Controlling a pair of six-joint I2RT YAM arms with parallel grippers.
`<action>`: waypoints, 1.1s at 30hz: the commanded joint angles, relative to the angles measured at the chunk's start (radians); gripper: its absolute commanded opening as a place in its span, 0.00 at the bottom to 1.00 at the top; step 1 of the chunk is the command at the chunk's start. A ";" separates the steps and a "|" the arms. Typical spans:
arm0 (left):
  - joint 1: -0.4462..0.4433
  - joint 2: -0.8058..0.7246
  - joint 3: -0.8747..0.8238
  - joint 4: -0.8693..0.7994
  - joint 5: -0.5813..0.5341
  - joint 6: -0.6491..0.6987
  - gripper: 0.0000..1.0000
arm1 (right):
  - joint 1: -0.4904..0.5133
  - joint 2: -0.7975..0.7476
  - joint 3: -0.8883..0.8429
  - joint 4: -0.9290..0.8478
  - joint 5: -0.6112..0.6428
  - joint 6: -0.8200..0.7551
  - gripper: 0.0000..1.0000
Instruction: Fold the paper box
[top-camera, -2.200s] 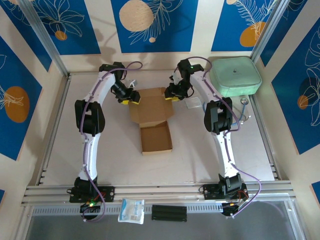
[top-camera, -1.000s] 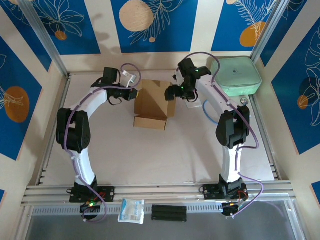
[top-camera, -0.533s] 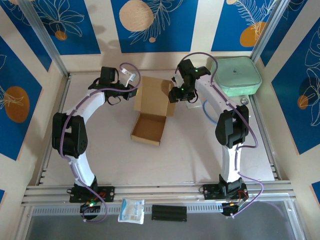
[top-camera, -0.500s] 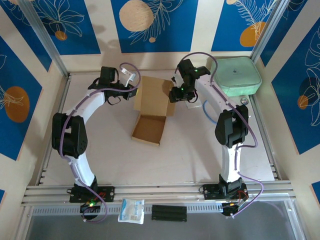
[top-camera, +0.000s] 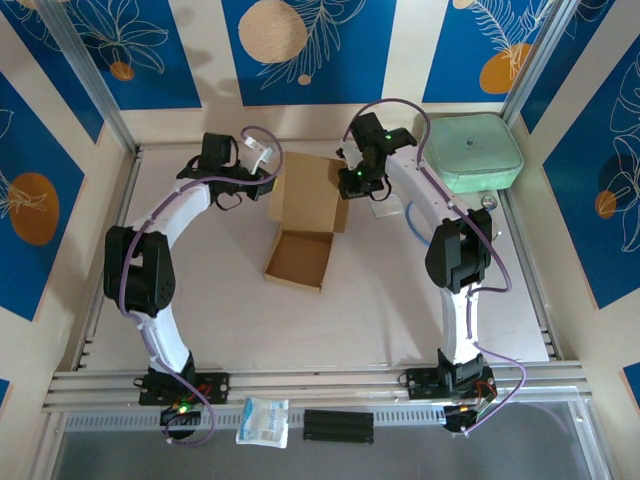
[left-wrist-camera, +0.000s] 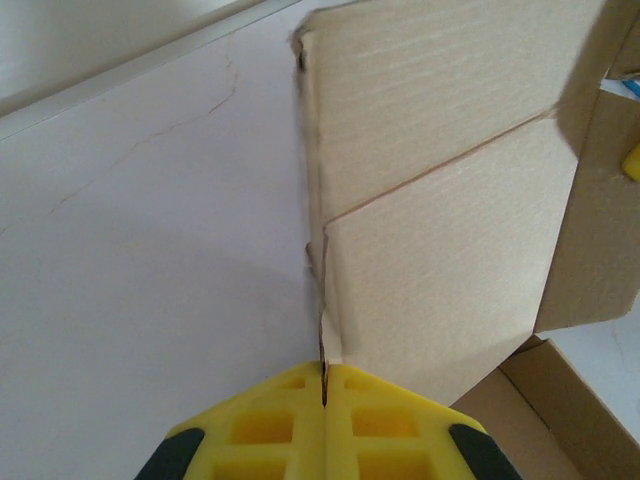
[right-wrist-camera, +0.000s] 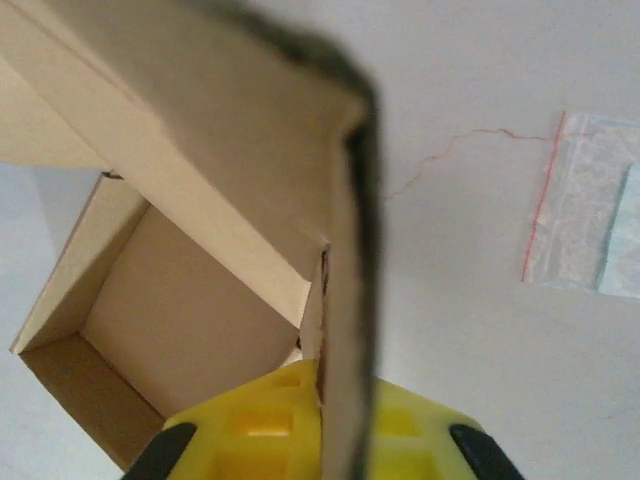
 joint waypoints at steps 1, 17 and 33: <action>-0.010 -0.056 0.003 -0.006 -0.008 -0.001 0.15 | 0.008 -0.006 0.022 -0.024 -0.019 -0.034 0.00; -0.014 0.039 0.491 -0.927 -0.108 -0.039 0.64 | 0.063 -0.075 -0.035 0.065 -0.001 -0.279 0.00; -0.035 0.156 0.577 -1.031 -0.206 -0.011 0.48 | 0.113 -0.080 -0.018 0.088 0.099 -0.320 0.00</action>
